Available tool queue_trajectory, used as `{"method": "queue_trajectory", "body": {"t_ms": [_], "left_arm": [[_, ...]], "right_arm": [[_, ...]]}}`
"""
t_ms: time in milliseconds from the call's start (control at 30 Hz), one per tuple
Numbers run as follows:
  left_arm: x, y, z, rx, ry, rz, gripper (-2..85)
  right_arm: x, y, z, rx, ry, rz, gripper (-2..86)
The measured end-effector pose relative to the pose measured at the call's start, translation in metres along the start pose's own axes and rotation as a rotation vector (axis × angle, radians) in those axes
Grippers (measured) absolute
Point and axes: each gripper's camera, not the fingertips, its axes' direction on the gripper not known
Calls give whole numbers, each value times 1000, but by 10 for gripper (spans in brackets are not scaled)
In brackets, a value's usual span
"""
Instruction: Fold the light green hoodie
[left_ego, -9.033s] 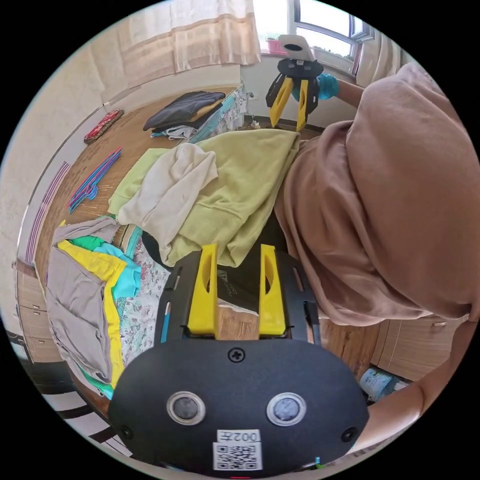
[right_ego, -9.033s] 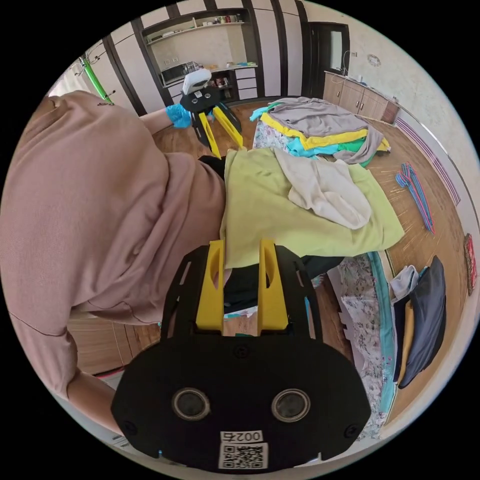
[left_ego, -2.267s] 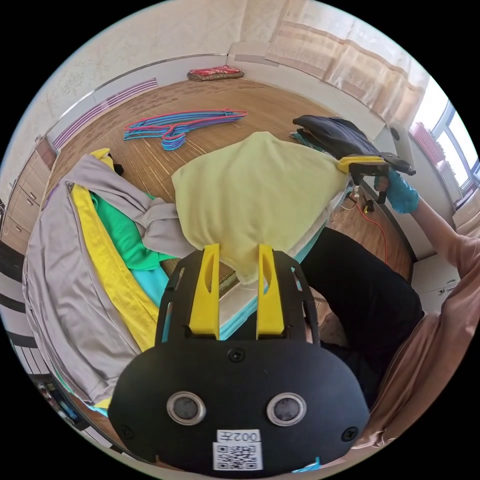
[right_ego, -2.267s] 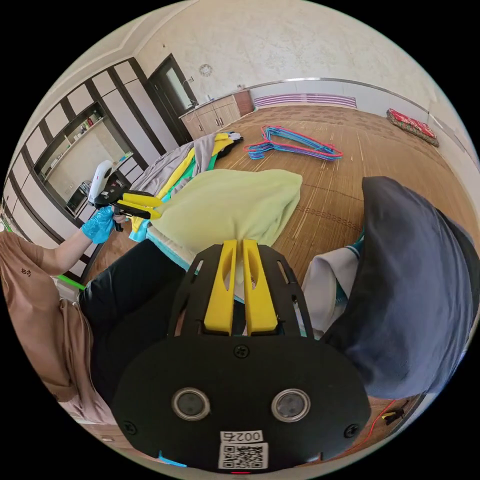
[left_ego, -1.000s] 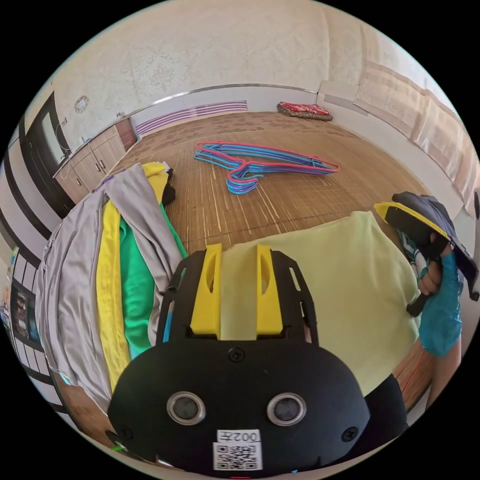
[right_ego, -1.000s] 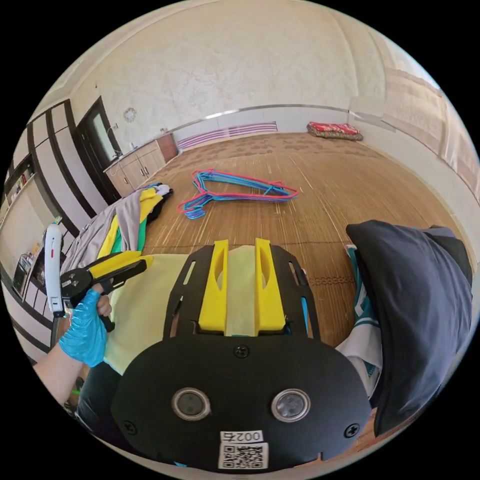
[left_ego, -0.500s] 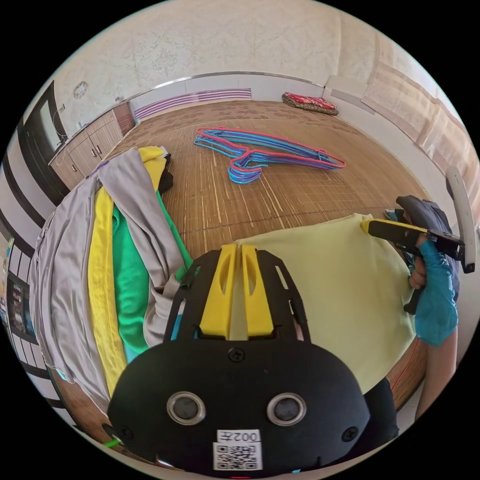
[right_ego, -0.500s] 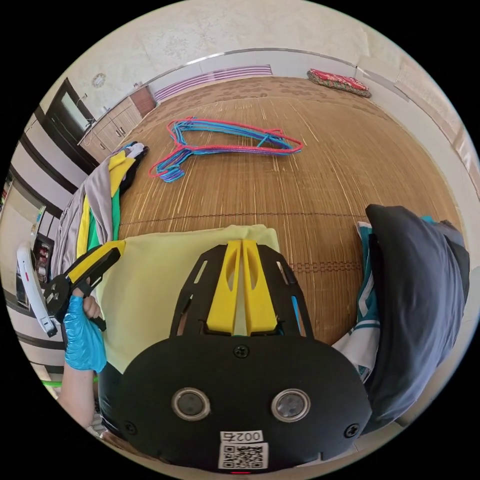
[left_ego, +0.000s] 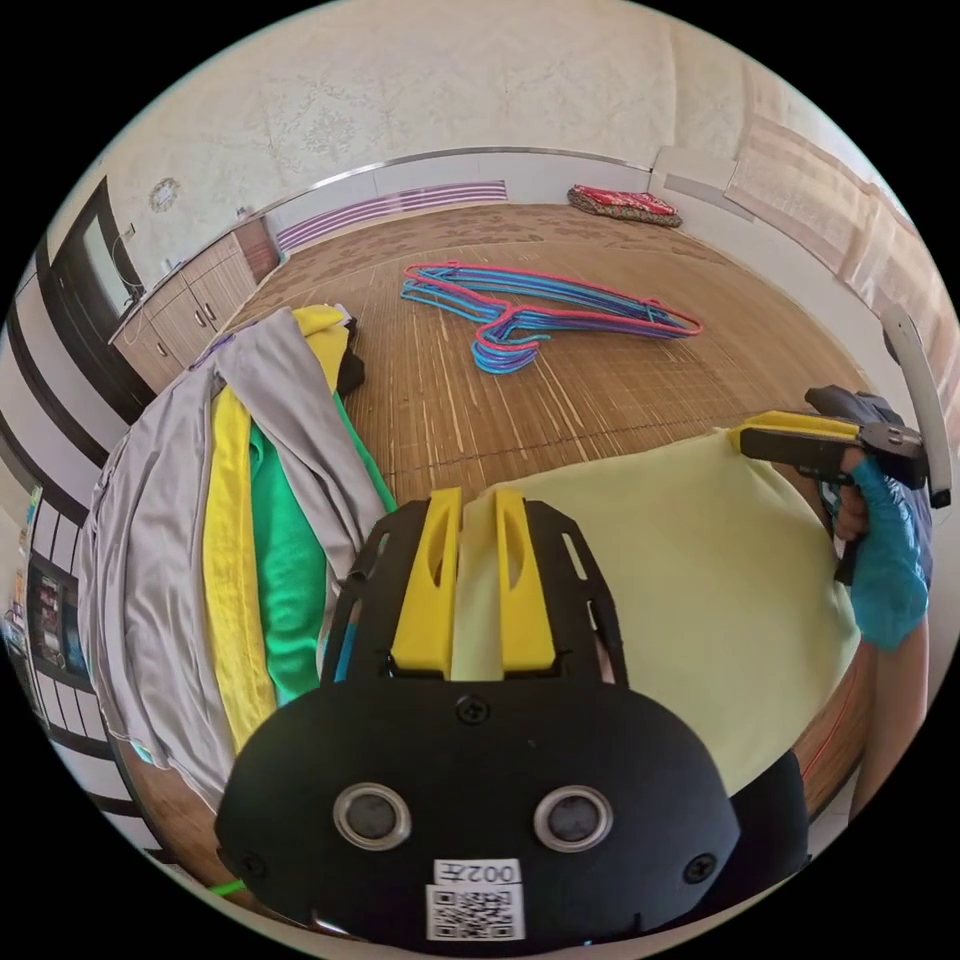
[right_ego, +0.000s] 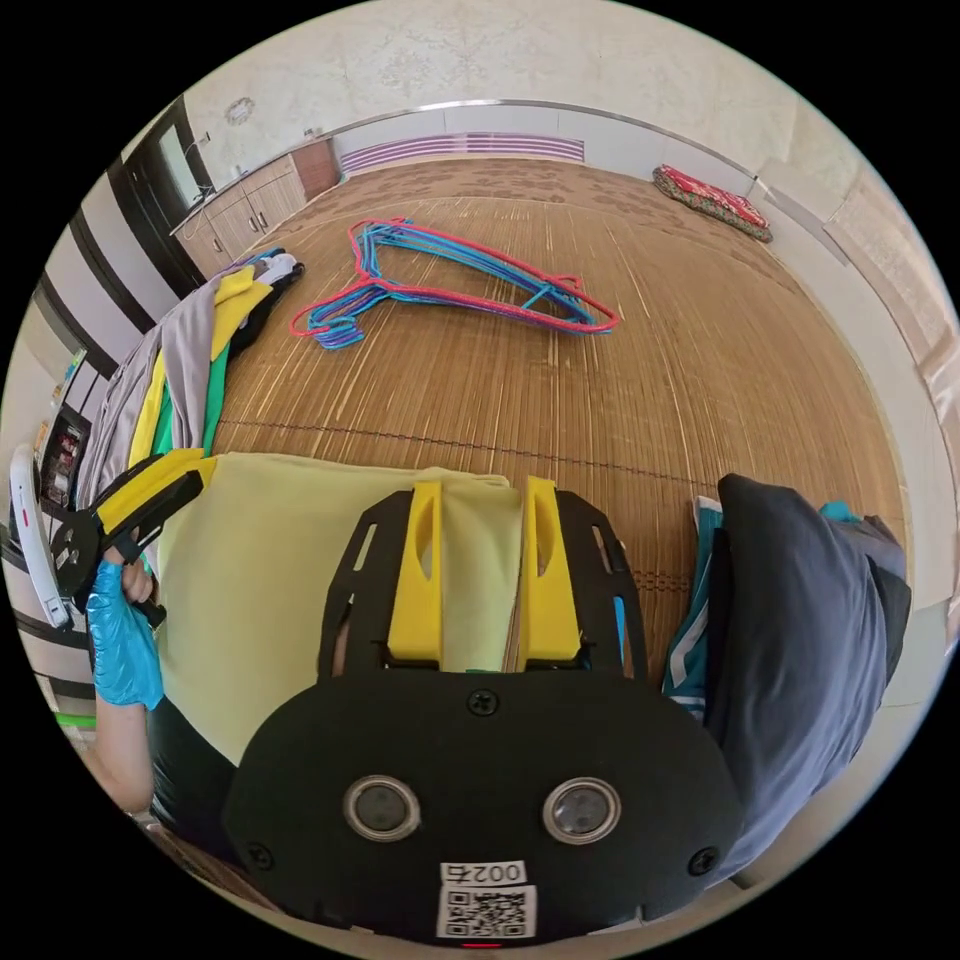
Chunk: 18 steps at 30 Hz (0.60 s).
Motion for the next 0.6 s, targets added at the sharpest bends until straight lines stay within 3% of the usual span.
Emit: {"method": "queue_trajectory", "body": {"t_ms": [200,433,600], "left_arm": [[-2,-1,6,-45,70,39,13],[-3,2,-4,17,-8,64,-9],[-2,4,11,-26,-40,104,-10]], "right_arm": [[-2,14,6,47,-139,-42,46],[-36,48,-5,274,142,-98,3],[-53,61,22,209,206,-149,5]]}}
